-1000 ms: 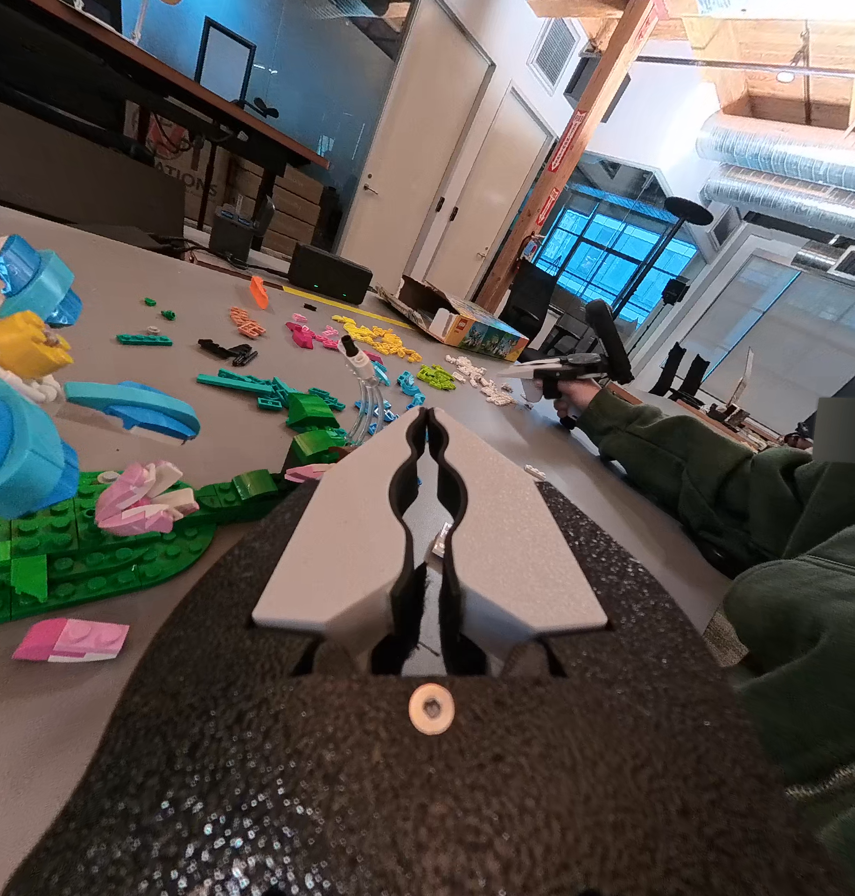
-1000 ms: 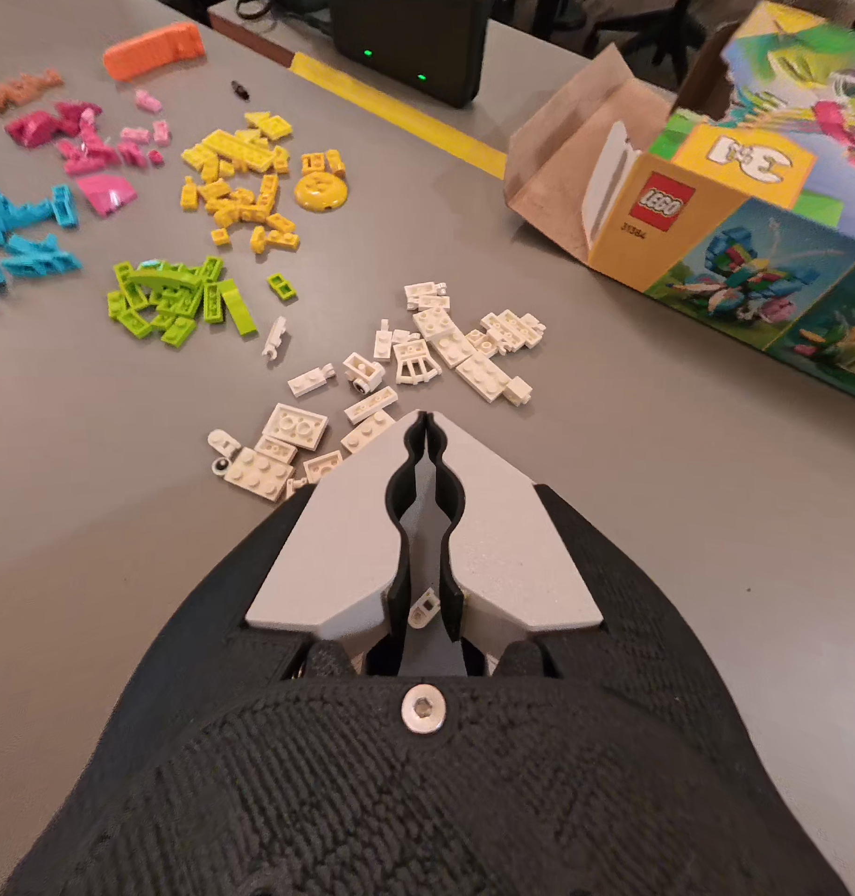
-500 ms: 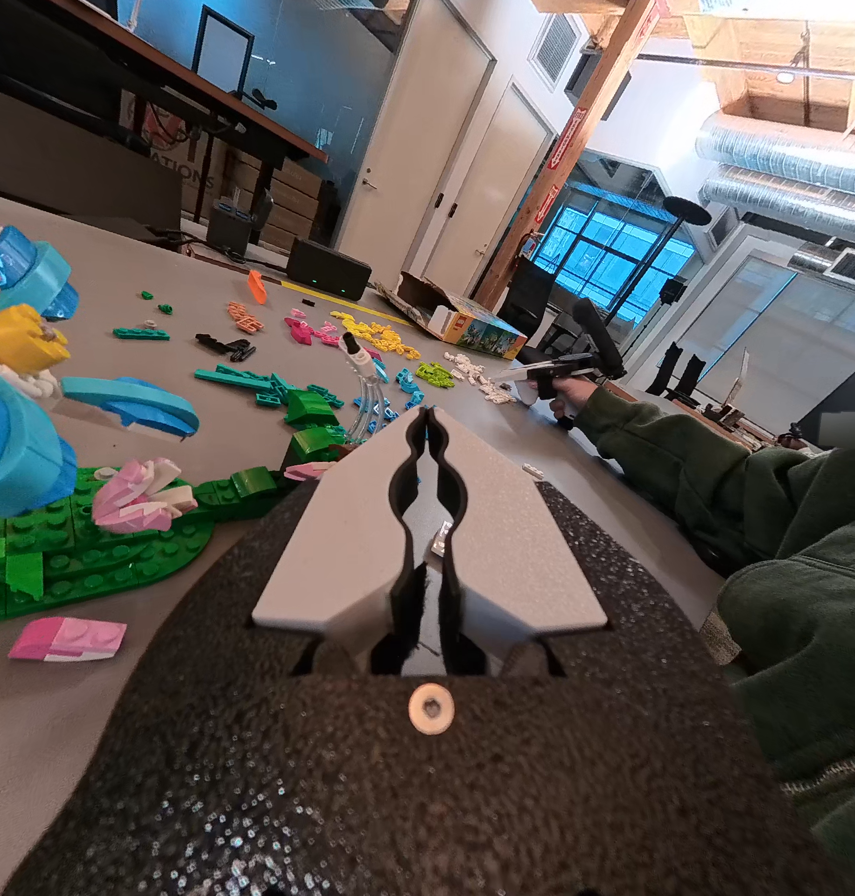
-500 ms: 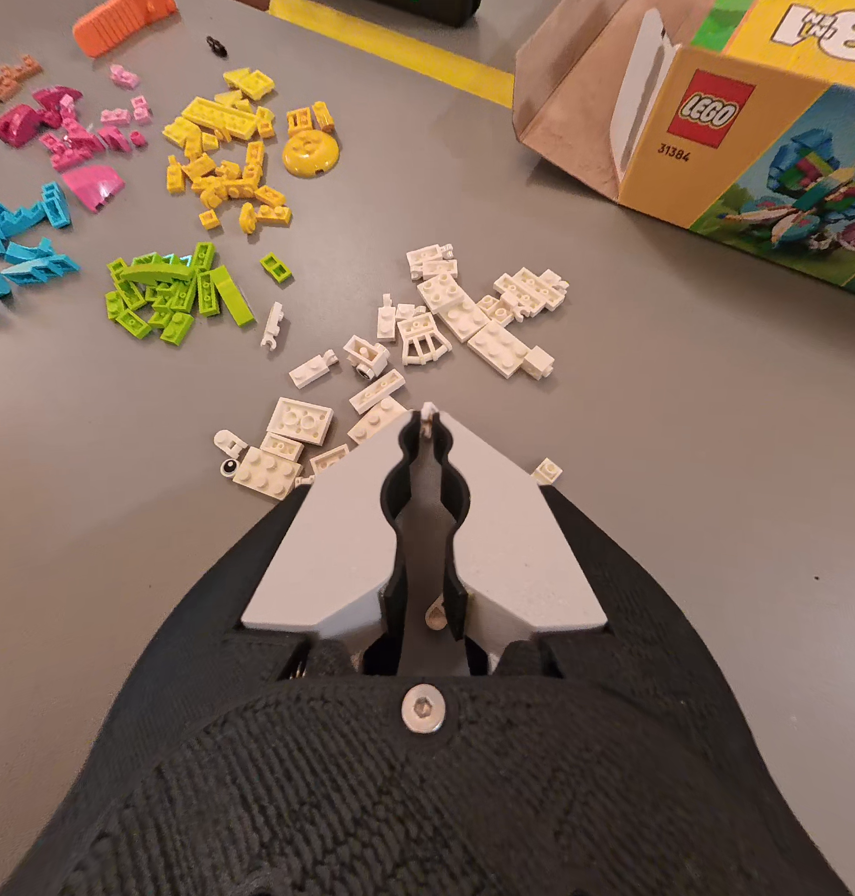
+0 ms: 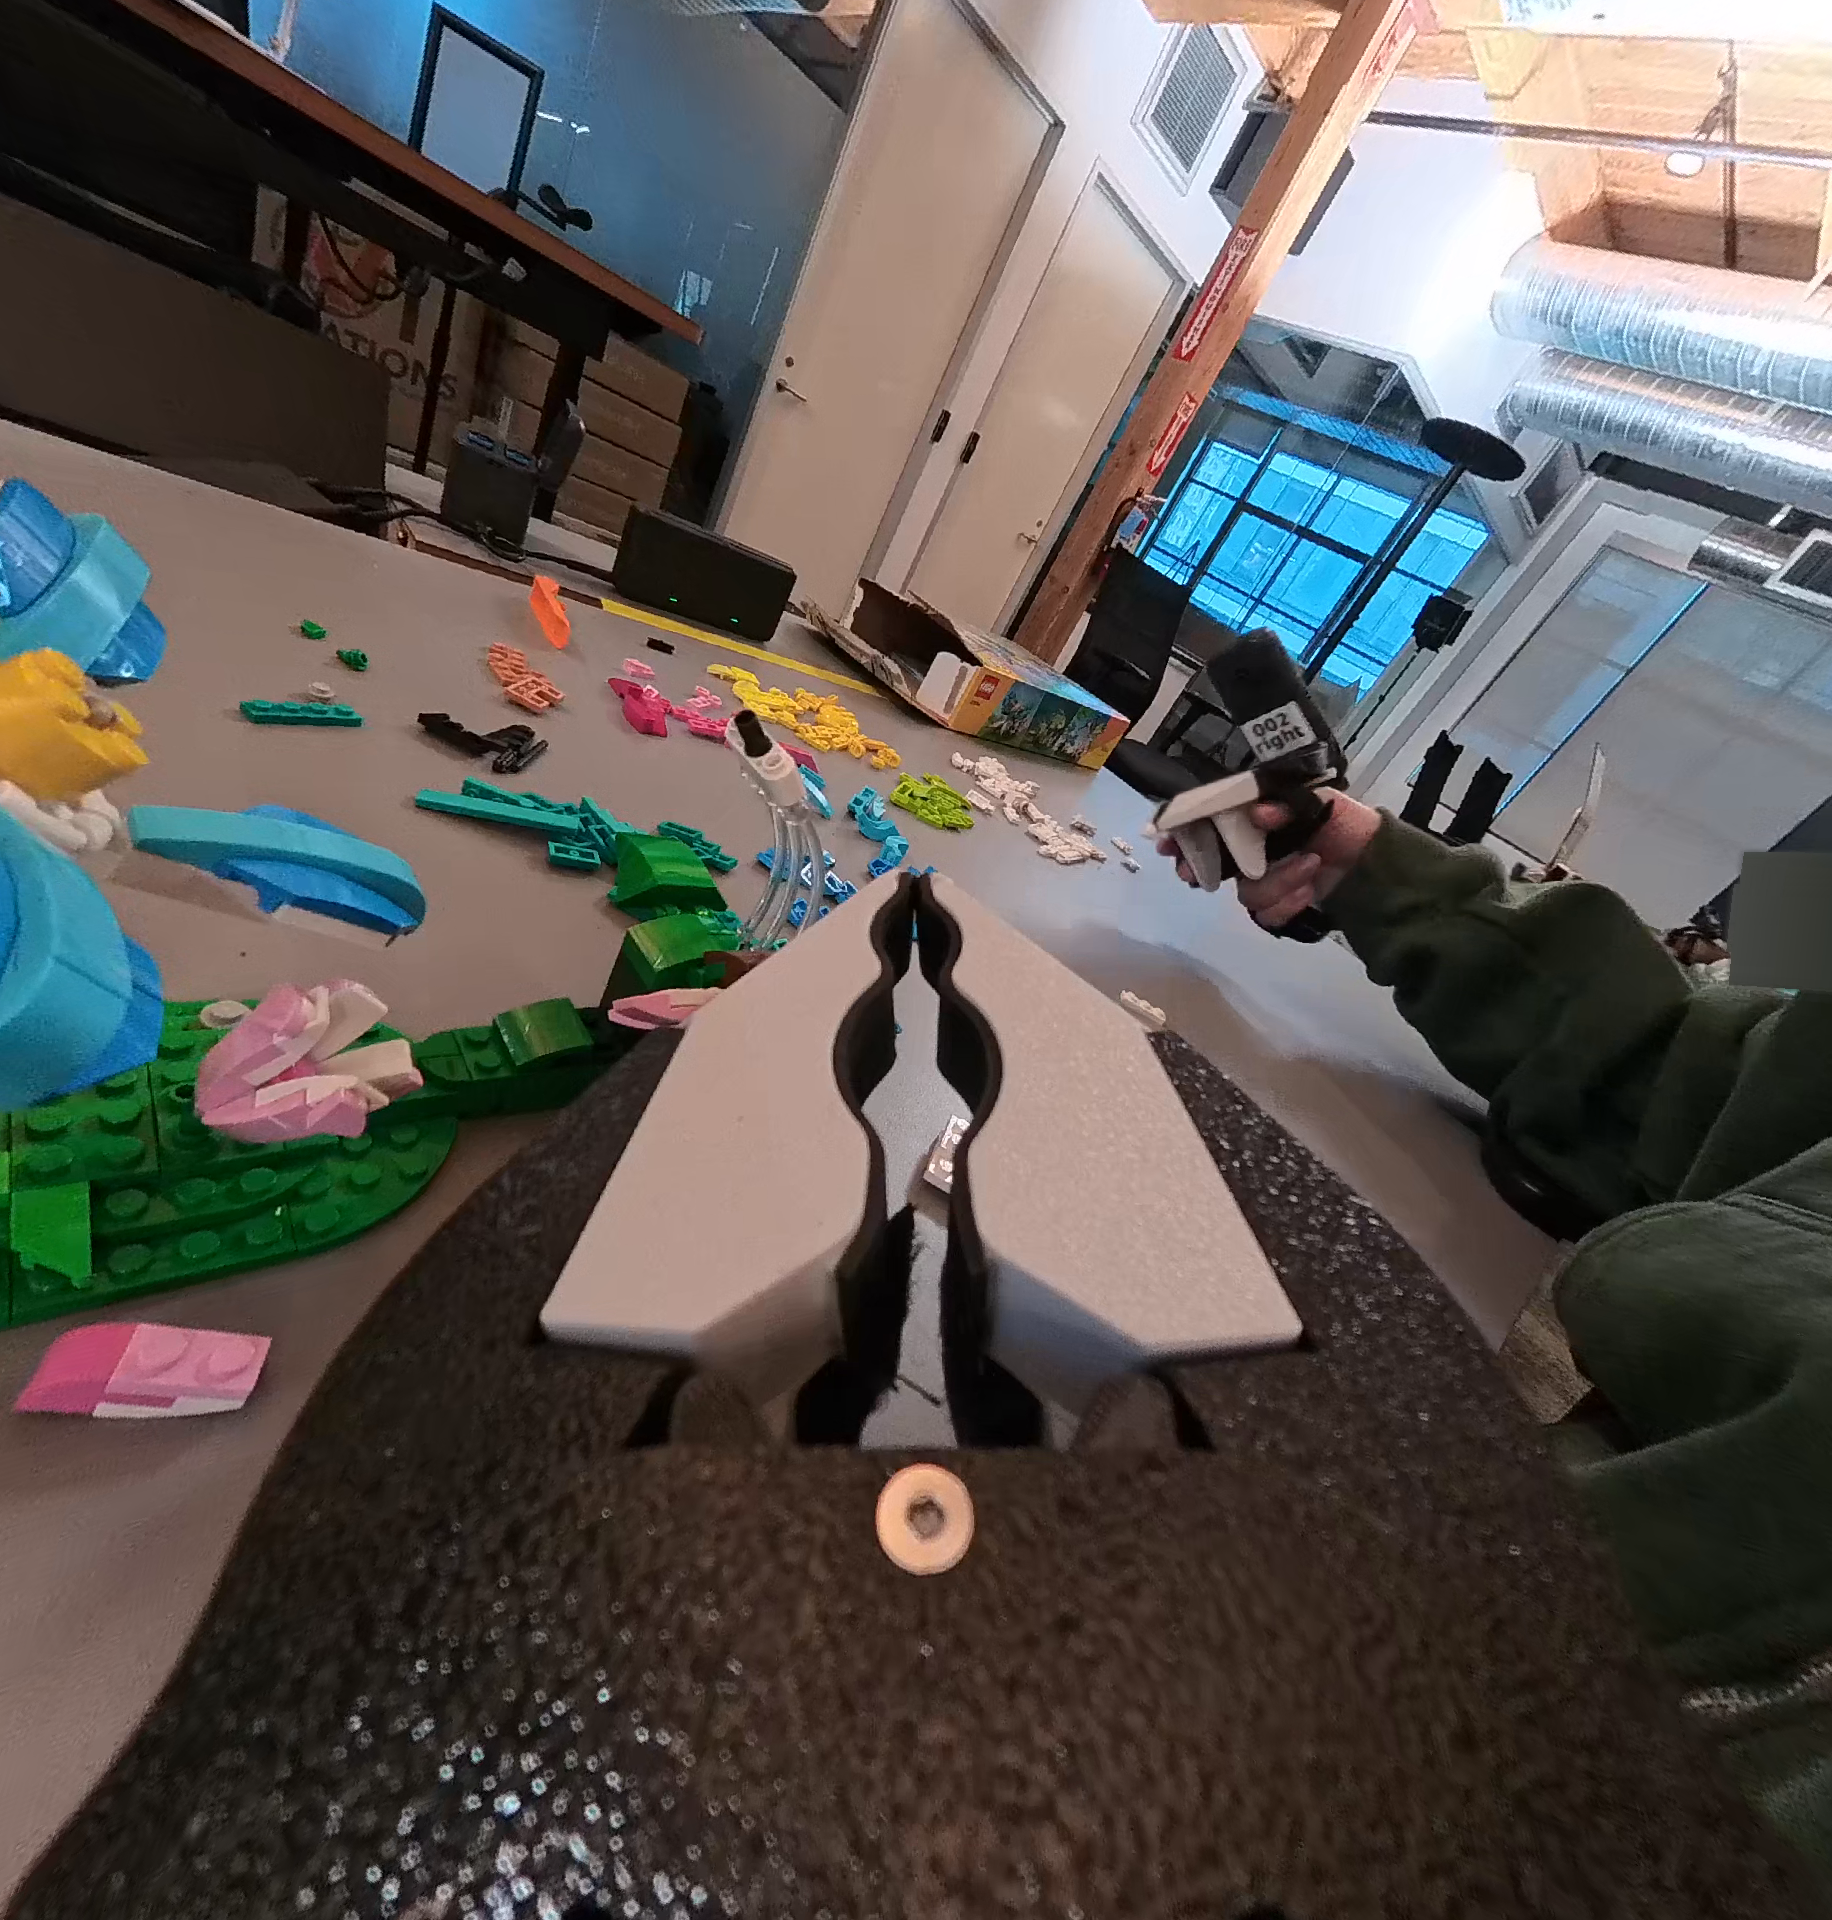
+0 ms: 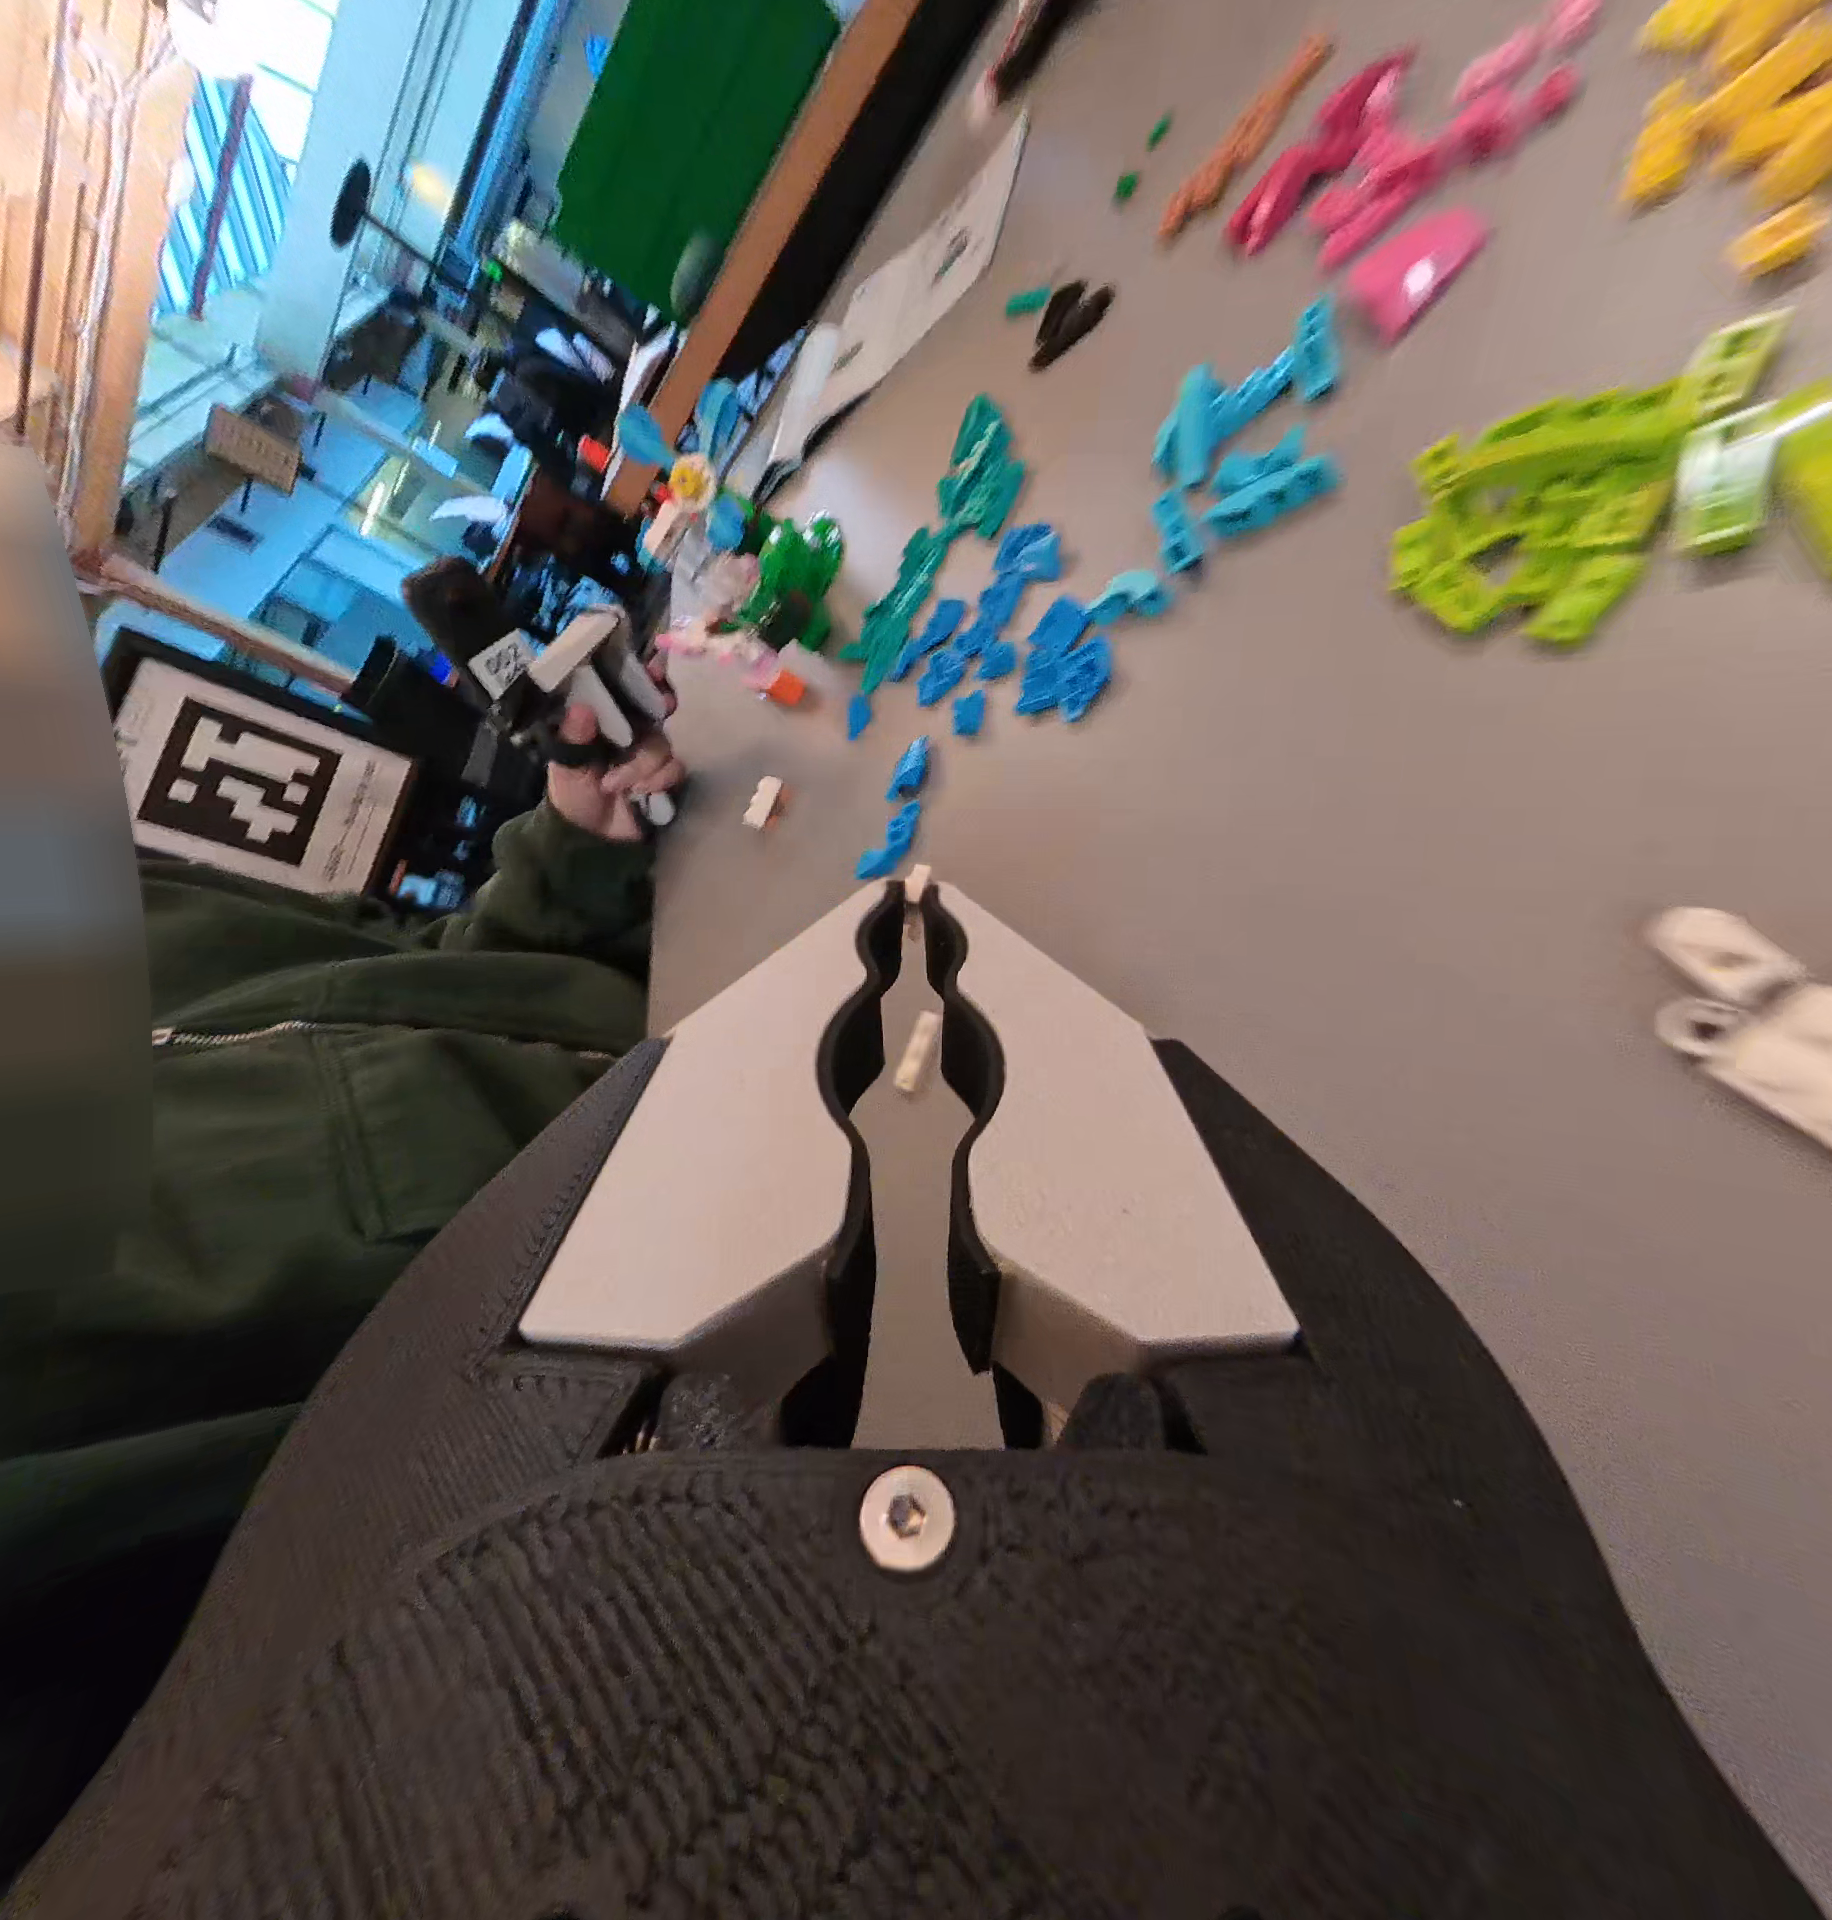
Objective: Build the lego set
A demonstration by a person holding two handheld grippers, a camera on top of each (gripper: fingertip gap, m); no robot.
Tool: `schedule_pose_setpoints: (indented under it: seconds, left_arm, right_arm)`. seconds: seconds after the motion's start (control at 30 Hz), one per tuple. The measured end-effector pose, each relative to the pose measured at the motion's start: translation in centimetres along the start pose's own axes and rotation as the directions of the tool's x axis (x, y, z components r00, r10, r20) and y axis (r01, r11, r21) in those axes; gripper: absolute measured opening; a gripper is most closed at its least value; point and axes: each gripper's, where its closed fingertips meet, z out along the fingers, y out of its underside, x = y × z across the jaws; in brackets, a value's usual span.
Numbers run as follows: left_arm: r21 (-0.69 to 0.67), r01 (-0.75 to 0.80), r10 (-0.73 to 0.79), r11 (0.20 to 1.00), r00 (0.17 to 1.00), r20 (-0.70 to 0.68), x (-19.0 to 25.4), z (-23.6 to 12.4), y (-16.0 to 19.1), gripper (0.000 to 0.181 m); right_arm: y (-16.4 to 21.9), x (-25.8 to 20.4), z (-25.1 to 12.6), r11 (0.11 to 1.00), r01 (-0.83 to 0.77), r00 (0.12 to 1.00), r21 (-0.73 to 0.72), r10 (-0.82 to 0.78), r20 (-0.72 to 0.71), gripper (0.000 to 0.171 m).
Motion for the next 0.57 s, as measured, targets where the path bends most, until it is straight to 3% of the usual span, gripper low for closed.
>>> schedule_pose_setpoints:
  seconds: [0.13,0.23,0.3,0.37,0.57]
  left_arm:
    - [0.014,-0.057,0.057,0.998,0.998,0.000,0.6,-0.1,-0.2,0.000]
    - [-0.016,-0.203,0.203,0.979,0.979,0.033,2.5,0.9,0.7,0.000]
    - [-0.037,-0.288,0.287,0.957,0.958,-0.023,5.6,2.6,1.2,0.000]
    - [-0.010,-0.369,0.367,0.929,0.926,-0.088,8.9,4.5,1.0,0.002]
    - [0.028,-0.510,0.497,0.860,0.824,-0.271,15.0,9.2,1.7,0.027]
  right_arm:
    - [0.9,-4.0,4.1,0.999,0.032,0.993,-0.033,-0.028,0.113,0.002]
    - [-1.0,-7.8,6.5,0.975,0.073,0.974,0.210,-0.115,0.193,0.002]
    - [-1.8,-10.4,6.9,0.924,0.030,0.952,0.380,-0.142,0.270,0.002]
    - [-1.8,-12.1,7.1,0.887,-0.050,0.934,0.459,-0.121,0.336,0.001]
    - [1.4,-15.2,8.8,0.942,-0.164,0.843,0.294,-0.021,0.538,0.001]
